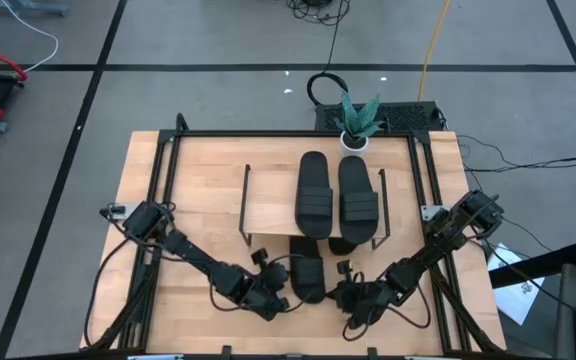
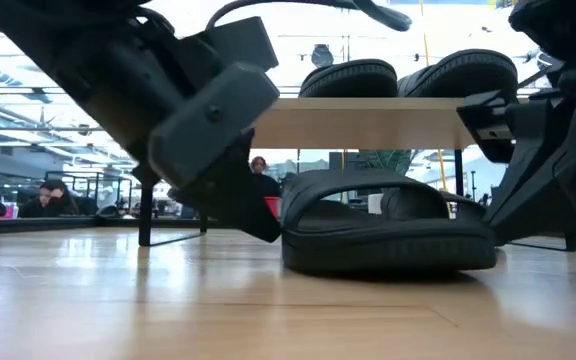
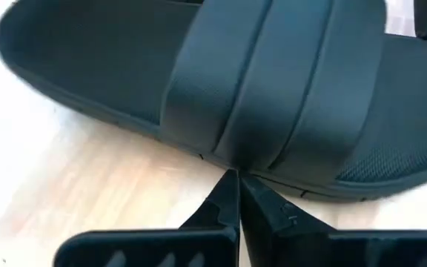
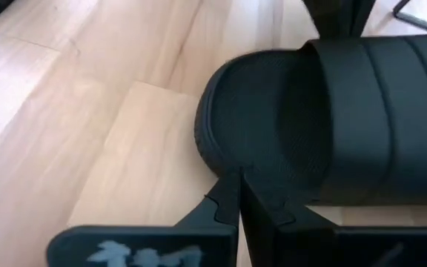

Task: Pick and place slides into the shelf
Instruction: Put the black slipper under the shelf

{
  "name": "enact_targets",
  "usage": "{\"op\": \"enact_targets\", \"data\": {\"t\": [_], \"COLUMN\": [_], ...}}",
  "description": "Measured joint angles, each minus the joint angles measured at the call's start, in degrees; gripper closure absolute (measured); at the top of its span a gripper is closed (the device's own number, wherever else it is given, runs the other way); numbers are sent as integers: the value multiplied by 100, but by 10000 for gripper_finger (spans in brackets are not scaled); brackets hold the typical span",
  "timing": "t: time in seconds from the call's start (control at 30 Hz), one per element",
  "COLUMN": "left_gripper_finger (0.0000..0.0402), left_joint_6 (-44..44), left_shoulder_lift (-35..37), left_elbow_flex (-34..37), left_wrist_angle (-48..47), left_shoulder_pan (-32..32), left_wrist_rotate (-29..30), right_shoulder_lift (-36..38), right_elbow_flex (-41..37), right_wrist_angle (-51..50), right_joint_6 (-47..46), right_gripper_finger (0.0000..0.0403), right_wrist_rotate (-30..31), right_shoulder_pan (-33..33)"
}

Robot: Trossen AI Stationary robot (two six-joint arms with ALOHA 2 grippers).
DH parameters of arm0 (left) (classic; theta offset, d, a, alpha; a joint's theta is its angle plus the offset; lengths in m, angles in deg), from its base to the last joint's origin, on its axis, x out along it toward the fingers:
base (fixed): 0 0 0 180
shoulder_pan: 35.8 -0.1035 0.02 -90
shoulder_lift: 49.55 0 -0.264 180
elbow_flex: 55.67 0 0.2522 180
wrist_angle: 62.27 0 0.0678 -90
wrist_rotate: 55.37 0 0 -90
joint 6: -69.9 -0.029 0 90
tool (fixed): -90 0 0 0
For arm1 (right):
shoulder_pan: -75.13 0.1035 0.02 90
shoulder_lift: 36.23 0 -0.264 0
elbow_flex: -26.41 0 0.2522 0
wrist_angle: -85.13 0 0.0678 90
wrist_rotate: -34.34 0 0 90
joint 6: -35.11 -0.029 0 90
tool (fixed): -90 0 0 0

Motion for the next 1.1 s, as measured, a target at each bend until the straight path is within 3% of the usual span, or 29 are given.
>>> {"op": "enact_targets", "data": {"t": [0.27, 0.47, 0.6, 0.83, 1.1], "left_gripper_finger": [394, 394, 394, 394, 394], "left_joint_6": [-387, -851, -1631, -3280, -4536], "left_shoulder_lift": [2, 2, 4, 9, 9], "left_elbow_flex": [0, 0, 0, -1, -209], "left_wrist_angle": [-13, 42, 427, 1459, 1503], "left_shoulder_pan": [58, 439, 650, 660, 643], "left_wrist_rotate": [64, 597, 1084, 1009, 729], "right_shoulder_lift": [-2, 269, 1044, 2785, 4694], "right_elbow_flex": [-162, -162, -162, -162, -585], "right_wrist_angle": [567, 420, -240, -1223, -352], "right_joint_6": [531, 970, 1126, 1366, 2226], "right_gripper_finger": [403, 403, 403, 403, 403], "right_wrist_rotate": [-109, 652, 798, 1051, 1234], "right_shoulder_pan": [14, 253, 495, 1096, 1682]}}
